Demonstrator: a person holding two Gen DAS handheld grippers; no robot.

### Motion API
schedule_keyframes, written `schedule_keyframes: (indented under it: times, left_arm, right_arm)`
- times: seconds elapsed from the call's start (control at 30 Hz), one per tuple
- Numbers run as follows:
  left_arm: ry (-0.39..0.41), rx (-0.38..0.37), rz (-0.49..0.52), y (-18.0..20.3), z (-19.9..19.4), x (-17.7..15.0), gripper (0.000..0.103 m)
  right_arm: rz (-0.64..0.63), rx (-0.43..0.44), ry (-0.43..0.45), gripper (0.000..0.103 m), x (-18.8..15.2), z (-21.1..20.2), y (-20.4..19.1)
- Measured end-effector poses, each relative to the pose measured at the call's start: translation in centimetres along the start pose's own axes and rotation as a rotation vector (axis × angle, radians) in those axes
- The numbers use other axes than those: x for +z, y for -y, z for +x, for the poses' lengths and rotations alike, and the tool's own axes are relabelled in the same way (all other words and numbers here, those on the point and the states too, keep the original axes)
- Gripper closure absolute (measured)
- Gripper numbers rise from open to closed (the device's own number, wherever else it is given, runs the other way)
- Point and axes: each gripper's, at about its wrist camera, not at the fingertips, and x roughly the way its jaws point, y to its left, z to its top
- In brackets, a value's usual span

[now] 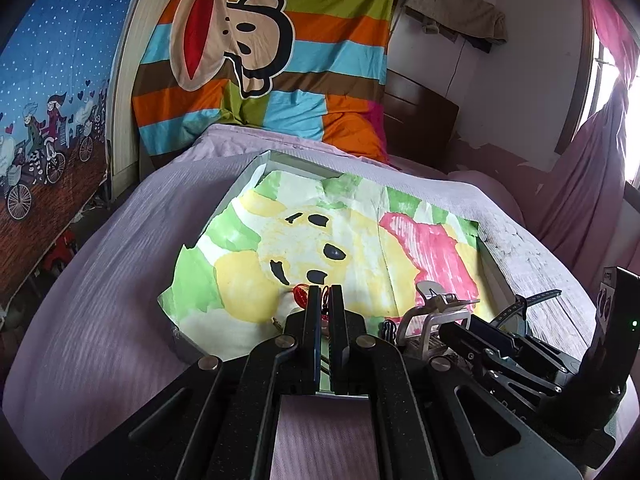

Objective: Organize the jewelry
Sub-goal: 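Carry the red cord and claw clip over the grey tray, then open both tools to drop the cord and claw clip in the tray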

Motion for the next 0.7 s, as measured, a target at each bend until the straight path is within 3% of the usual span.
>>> schedule_keyframes:
  times: [0.03, 0.17, 0.27, 0.33, 0.4, 0.57, 0.63, 0.7]
  left_arm:
    - [0.0, 0.004, 0.006, 0.1, -0.2, 0.0, 0.102]
    - [0.004, 0.014, 0.018, 0.4, -0.9, -0.1, 0.102]
    - [0.011, 0.019, 0.017, 0.5, -1.7, 0.0, 0.098]
    - [0.02, 0.024, 0.017, 0.5, -2.3, -0.1, 0.08]
    - [0.035, 0.016, 0.006, 0.5, -3.2, -0.1, 0.069]
    - [0.053, 0.02, 0.013, 0.8, -4.9, -0.1, 0.068]
    - [0.065, 0.021, 0.025, 1.0, -5.8, -0.3, 0.056]
    - [0.082, 0.024, 0.034, 1.3, -6.8, -0.6, 0.048]
  right_arm:
    - [-0.001, -0.003, 0.005, 0.059, 0.0, -0.3, 0.0]
    - [0.001, 0.001, 0.029, 0.058, -0.1, -1.6, 0.1]
    - [0.005, 0.005, 0.065, 0.051, -0.2, -3.0, 0.3]
    - [0.009, 0.011, 0.092, 0.044, -0.2, -4.0, 0.4]
    - [0.006, 0.004, 0.115, 0.038, -0.2, -5.0, 0.4]
    - [0.03, 0.001, 0.179, 0.026, -0.3, -7.5, 0.9]
    - [0.041, 0.005, 0.203, 0.013, -0.4, -8.4, 1.1]
    - [0.062, 0.017, 0.228, 0.008, -0.7, -9.4, 1.5]
